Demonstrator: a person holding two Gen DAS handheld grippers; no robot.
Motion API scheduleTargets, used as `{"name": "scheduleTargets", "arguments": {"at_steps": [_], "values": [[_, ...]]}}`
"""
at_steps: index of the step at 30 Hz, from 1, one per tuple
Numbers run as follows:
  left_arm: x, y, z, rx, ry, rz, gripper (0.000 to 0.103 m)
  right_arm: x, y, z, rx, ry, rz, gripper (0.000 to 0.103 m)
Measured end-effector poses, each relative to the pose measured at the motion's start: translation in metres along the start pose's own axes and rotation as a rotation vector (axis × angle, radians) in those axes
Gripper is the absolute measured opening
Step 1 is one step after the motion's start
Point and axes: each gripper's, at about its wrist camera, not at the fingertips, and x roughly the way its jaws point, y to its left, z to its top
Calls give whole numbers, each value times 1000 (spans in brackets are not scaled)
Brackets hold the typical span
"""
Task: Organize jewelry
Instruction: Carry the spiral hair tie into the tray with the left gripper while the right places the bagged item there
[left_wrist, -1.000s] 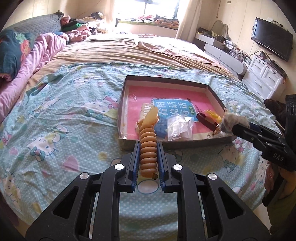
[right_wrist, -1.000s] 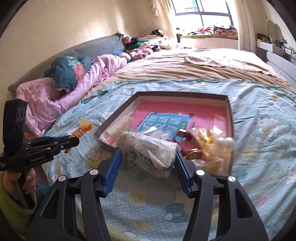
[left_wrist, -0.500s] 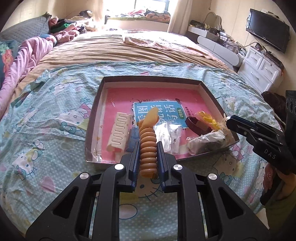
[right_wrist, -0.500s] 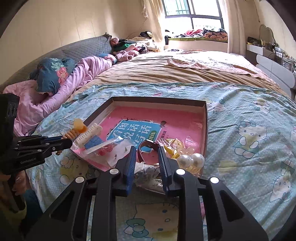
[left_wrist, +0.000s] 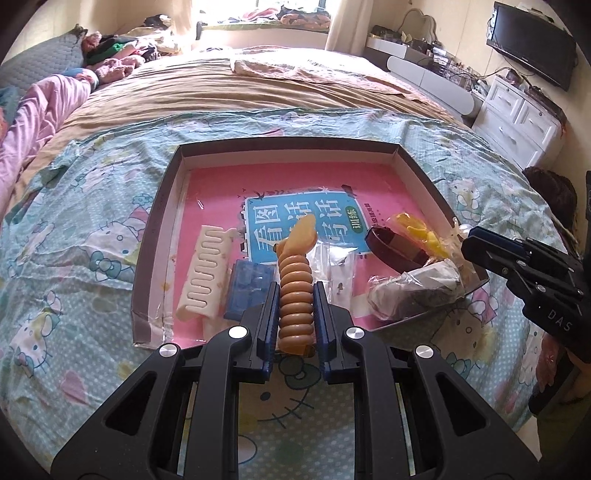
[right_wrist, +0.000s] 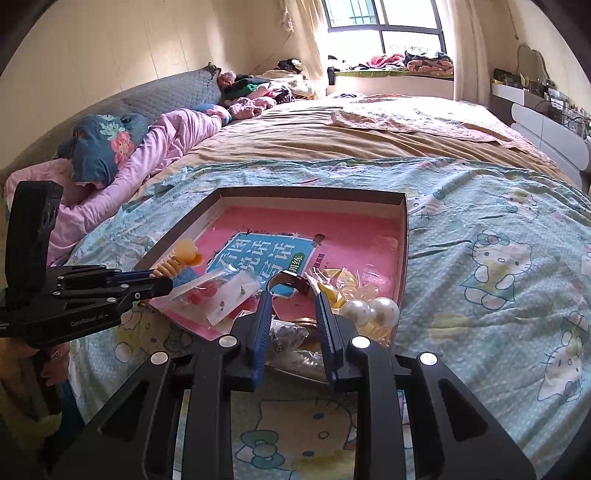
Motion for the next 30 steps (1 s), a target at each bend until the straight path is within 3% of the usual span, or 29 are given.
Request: {"name": "scheduleTargets", "arguments": {"at_steps": [6,11,15,22,30], "values": [[13,0,5,0,6,-8,11,6,-4,1,8,15,-13,26],[18,3,7,-8,4,-6,11,9,-3,2,10,21,4,44],[20,5,8,-19,-2,1,11,9,2,2,0,7,-11,65],[16,8,8,-30,-14,-6,24,5,-3,5,24,-13,-30,82],[8,6,9,-23,-32,0,36,-3,-7,8,46,-25,-41,88]]}}
